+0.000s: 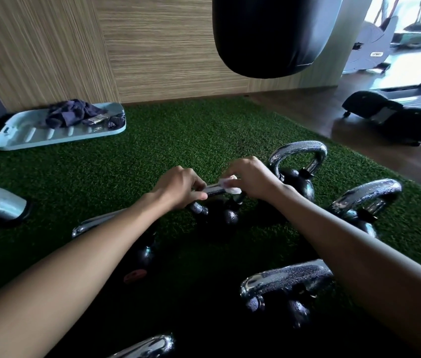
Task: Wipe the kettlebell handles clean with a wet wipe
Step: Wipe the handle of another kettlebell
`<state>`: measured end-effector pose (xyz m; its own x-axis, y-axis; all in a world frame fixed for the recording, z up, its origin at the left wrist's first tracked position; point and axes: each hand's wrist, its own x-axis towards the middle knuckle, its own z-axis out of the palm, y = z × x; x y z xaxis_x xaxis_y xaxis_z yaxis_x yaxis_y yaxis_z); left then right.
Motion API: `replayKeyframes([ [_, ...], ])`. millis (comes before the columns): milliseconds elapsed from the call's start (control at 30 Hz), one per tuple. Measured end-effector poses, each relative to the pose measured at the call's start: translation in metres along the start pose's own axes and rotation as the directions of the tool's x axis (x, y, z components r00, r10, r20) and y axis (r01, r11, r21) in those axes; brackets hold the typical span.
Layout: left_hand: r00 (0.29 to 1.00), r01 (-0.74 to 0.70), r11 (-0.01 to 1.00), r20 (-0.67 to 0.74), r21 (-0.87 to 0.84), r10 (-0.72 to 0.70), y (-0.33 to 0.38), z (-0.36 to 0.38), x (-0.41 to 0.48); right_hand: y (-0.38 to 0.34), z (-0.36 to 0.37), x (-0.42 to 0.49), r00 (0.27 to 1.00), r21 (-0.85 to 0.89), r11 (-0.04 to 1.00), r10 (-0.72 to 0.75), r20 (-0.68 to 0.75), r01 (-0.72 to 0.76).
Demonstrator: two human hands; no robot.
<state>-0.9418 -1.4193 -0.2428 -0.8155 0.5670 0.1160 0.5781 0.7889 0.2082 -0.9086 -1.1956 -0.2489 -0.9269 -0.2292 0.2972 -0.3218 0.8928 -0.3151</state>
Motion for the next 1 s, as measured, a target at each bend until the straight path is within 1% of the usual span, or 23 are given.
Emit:
replayKeyframes([
  [67,1.000,-0.017,1.000,0.009,-0.016,0.017,-0.004,-0.001,-0.001,0.019,-0.008,-0.009,0.995,0.045,0.996,0.079,-0.065,-0.076],
  [133,0.999,-0.039,0.999,0.028,-0.033,0.040,-0.006,-0.001,0.000,0.034,-0.012,-0.020,0.987,0.062,0.991,0.127,-0.100,-0.121],
  [267,0.993,-0.087,0.996,0.082,-0.001,0.087,-0.002,-0.003,0.002,0.037,-0.006,-0.028,0.977,0.121,0.986,0.137,-0.161,-0.119],
  [367,0.988,-0.112,0.993,0.110,0.033,0.108,-0.003,-0.006,0.004,0.034,-0.005,-0.018,0.982,0.171,0.978,0.145,-0.125,-0.123],
  [433,0.986,-0.098,0.994,0.142,0.055,0.090,-0.006,-0.008,0.006,0.040,-0.003,-0.017,0.969,0.240,0.952,0.222,-0.104,-0.192],
  [533,0.987,-0.065,0.995,0.150,0.075,0.053,-0.009,-0.012,0.007,0.050,0.004,-0.026,0.943,0.276,0.921,0.314,-0.113,-0.274],
  [600,0.989,-0.053,0.997,0.142,0.059,0.044,-0.012,-0.011,0.010,0.054,0.010,-0.030,0.936,0.273,0.919,0.328,-0.127,-0.285],
  [700,0.988,-0.055,0.998,0.145,0.041,0.048,-0.018,-0.010,0.014,0.052,0.009,-0.023,0.921,0.354,0.888,0.361,-0.145,-0.292],
  [867,0.987,-0.034,0.999,0.160,0.026,0.030,-0.028,-0.007,0.022,0.057,0.015,-0.019,0.890,0.466,0.809,0.447,-0.092,-0.358],
  [1000,0.983,-0.051,0.997,0.177,0.061,0.040,-0.032,-0.009,0.023,0.069,0.036,-0.032,0.856,0.494,0.734,0.515,0.042,-0.466],
])
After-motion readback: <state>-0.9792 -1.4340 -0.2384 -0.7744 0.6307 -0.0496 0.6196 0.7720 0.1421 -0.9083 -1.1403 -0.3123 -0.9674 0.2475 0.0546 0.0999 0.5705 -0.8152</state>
